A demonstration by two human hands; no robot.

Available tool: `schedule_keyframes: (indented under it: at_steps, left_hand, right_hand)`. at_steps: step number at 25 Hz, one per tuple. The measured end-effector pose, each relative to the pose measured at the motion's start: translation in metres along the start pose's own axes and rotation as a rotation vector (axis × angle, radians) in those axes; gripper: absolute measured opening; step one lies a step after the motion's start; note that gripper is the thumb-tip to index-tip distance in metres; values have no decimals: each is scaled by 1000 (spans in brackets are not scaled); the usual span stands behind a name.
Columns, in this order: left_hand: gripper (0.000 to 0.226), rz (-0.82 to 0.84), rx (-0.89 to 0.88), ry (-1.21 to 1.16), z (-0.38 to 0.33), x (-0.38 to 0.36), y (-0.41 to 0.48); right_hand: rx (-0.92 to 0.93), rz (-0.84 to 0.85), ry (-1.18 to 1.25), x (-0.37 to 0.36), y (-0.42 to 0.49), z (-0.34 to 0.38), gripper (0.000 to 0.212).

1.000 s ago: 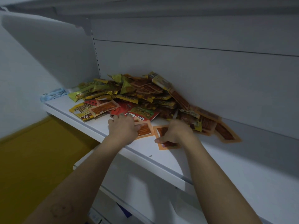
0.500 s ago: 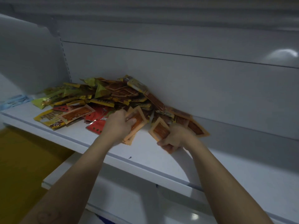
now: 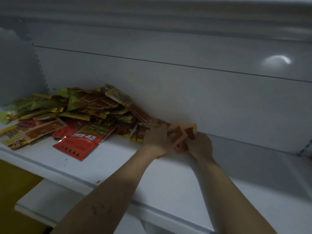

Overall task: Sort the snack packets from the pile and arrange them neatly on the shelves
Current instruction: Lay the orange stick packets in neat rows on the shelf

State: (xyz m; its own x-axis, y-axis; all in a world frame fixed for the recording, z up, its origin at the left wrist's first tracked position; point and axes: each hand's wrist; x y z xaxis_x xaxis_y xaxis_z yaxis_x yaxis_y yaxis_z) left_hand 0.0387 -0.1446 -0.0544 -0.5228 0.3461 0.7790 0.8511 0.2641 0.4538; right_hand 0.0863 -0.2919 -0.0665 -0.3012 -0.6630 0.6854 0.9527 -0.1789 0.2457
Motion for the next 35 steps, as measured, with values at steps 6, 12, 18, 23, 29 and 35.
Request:
schedule_keyframes:
  at_steps: [6,12,18,23,29,35]
  left_hand:
    - [45,66,-2,334,11,-8,-3]
    - [57,-235,-268,470,39,-13,-19]
    - [60,-26,-62,356,20,-11,-16]
    - [60,161,123,349,-9,-7,-2]
    - [40,-66,448,-483,0,-6,8]
    - [27,-156,442,-893,-15,-9,-3]
  right_hand:
    - [75,74,-133,-8,4,-2,53]
    - [35,256,-98,-10,2,11,56]
    - [-149,57,219,0,15,4,39]
    - [-191,78,329,6,16,8,45]
    - [-212,130,577,9,5,2,22]
    - [-80,171,877,-11,-16,15,28]
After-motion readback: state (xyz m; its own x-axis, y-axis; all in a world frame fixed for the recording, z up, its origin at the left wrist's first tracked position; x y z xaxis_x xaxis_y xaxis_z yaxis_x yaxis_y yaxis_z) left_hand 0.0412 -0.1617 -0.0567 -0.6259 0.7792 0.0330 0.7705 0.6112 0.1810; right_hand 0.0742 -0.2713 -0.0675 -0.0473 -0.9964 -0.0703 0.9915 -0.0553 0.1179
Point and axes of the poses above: each hand's wrist, its own y-axis towards the middle knuckle, its own x-axis out of the back of the hand, z = x × y, and after that the axes turned 13 degrees about -z, right-handed
